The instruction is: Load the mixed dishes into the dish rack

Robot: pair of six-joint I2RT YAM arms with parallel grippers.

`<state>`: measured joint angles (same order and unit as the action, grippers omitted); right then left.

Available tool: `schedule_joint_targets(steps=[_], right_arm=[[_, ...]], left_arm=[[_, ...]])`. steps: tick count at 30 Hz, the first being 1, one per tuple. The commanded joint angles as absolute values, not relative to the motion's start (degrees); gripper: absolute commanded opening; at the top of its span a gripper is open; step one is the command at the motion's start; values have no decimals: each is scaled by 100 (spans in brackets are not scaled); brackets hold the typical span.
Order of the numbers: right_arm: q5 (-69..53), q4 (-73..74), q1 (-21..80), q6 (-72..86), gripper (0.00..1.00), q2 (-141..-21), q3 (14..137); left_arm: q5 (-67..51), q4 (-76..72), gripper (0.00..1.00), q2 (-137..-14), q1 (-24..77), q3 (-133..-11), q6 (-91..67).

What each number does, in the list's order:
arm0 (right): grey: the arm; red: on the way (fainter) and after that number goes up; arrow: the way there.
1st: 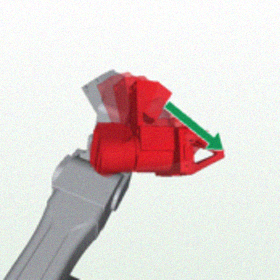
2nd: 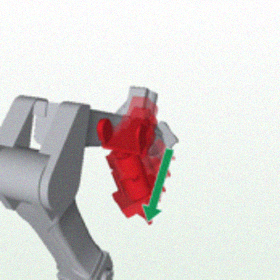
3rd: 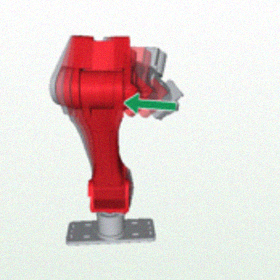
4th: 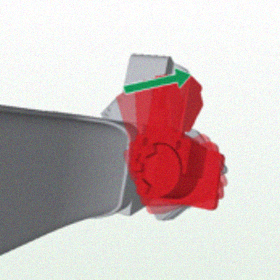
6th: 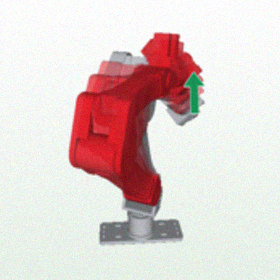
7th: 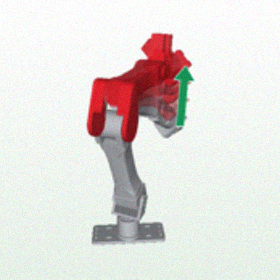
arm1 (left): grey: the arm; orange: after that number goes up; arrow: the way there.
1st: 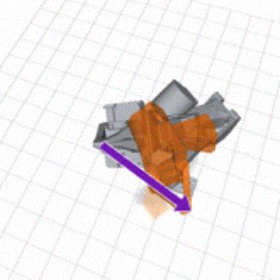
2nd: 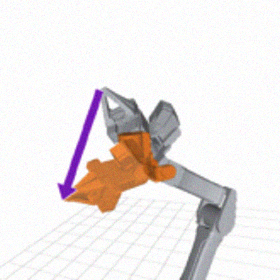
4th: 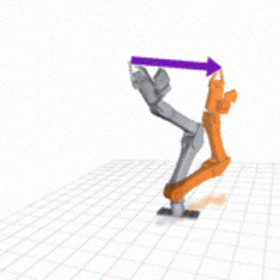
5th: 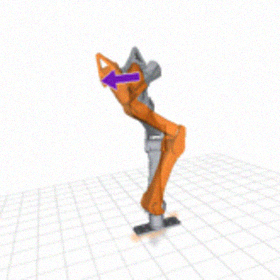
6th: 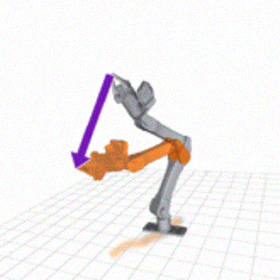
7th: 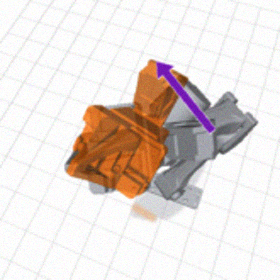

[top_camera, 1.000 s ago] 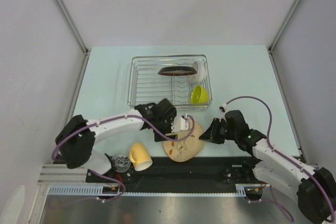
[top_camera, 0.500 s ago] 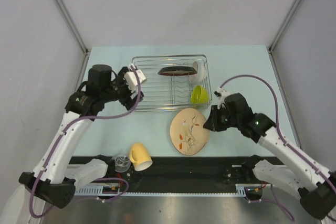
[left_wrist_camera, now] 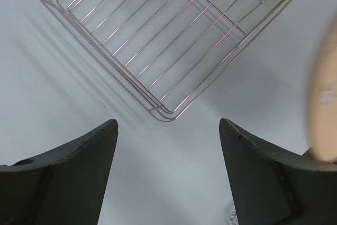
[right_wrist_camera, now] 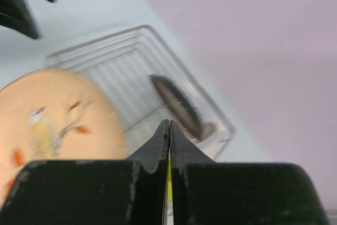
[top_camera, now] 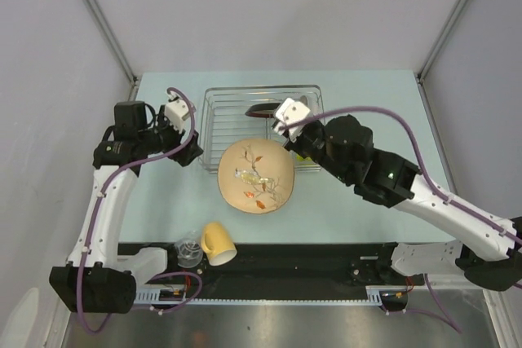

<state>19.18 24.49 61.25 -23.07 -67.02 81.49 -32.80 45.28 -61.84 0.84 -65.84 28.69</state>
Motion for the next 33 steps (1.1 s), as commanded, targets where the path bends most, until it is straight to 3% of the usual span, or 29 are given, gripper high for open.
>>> schedule_joint_targets(steps=[1, 6, 10, 16, 21, 23, 24, 26, 28, 33], right_arm=[[2427, 176, 5828, -5490, 0, -7020, 7628], [1847, -213, 5301, -5495, 0, -7373, 7926], [1293, 807, 4651, -3677, 0, -7594, 8166], [626, 1449, 4641, -1015, 0, -6874, 6508], [-692, 2091, 4255, 1451, 1, -6040, 5670], [-1466, 2327, 4026, 2045, 17, -5846, 5311], [-1633, 2355, 3886, 2257, 34, -5749, 5152], [-2012, 2190, 3797, 2898, 40, -5424, 4505], [-2370, 1883, 3683, 3590, 55, -5134, 3984], [-2803, 679, 3560, 4639, 65, -5080, 2772]], left_arm=[[-3604, 4184, 83, -6178, -148, -6495, 2698], [-3656, 4087, 83, -6302, -246, -6425, 2637], [-3700, 3982, 82, -6302, -246, -6346, 2575], [-3858, 3911, 83, -6407, -220, -5802, 2882], [-3719, 4270, 81, -6583, -44, -5783, 3550], [-3639, 4420, 81, -6618, 359, -5775, 3874], [-3508, 4508, 81, -6609, 491, -5757, 3954], [-3350, 4526, 81, -6627, 921, -5617, 4121], [-3069, 4456, 81, -6671, 1386, -5468, 4192], [-2945, 4491, 80, -7066, 1872, -5475, 4517]])
